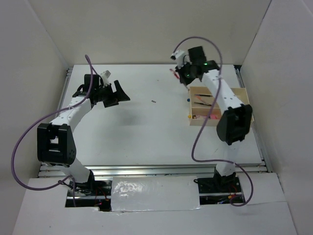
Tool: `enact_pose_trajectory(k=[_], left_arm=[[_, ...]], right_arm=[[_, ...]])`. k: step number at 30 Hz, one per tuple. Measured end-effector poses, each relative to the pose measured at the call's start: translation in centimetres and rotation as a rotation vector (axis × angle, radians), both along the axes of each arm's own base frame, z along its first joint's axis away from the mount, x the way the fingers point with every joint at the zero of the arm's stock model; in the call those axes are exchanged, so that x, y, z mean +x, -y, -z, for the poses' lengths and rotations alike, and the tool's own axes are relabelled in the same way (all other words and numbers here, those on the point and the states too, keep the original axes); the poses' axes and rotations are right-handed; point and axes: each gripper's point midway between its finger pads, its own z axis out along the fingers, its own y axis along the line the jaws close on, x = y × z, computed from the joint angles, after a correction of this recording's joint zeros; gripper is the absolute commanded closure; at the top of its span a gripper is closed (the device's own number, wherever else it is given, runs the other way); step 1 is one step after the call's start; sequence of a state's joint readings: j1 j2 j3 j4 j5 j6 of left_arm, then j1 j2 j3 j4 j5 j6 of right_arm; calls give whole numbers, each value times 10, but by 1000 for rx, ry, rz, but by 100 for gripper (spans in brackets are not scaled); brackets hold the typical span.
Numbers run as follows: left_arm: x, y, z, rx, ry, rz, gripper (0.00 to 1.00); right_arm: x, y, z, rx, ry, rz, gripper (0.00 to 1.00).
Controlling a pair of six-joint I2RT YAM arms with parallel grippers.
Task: Sort the stationery into containers
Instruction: Pick up the pen from the center of the board, then place the pen in the storage box.
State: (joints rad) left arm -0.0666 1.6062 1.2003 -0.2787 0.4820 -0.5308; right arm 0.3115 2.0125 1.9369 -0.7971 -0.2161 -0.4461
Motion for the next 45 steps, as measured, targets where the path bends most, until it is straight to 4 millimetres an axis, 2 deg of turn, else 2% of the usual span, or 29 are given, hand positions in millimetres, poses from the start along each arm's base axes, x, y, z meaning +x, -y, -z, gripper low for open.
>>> enact_pose_trajectory(k=[3,5,6,8,10,13,16,25,32,36,38,39,41,42,43,44,45], left_arm=[[0,8,-7,-14,27,30,3],[-2,14,-11,-23,40,52,3],[-3,16,-12,-27,43,60,3],[-5,20,-15,-33,49,76,3],[-6,23,-16,-38,55,87,3],[-6,25,-17,-40,61,96,3],[-6,26,-18,-39,65,99,2],[-7,24,-15,-18,68,104,1],[-6,18,-14,16,58,90,1],[-2,14,-20,42,70,73,1],[0,12,-19,56,71,65,1],[0,10,-18,66,70,64,1],[-1,8,-16,81,63,59,1],[-1,7,-16,89,60,56,1],[-2,6,-16,94,58,54,1],[-2,5,-16,100,57,54,1],[-1,4,-17,111,63,60,1]], right_arm=[[0,45,-79,-22,219,-18,100],[-11,72,-108,-78,322,-55,100],[-17,83,-110,-105,340,-70,100],[-26,106,-99,-166,342,-118,100],[-30,128,-70,-221,301,-159,100],[-36,160,-13,-292,194,-212,100],[-43,179,22,-336,124,-264,100],[-28,177,38,-403,150,-378,100],[-16,177,85,-438,75,-422,100],[-14,176,104,-454,38,-434,94],[-13,173,108,-465,34,-443,74],[-13,171,108,-469,36,-446,55],[-11,169,108,-482,45,-454,34],[-10,168,108,-486,49,-450,26],[-9,167,109,-491,54,-453,24],[-9,166,111,-494,54,-455,14],[-10,166,112,-494,50,-453,13]])
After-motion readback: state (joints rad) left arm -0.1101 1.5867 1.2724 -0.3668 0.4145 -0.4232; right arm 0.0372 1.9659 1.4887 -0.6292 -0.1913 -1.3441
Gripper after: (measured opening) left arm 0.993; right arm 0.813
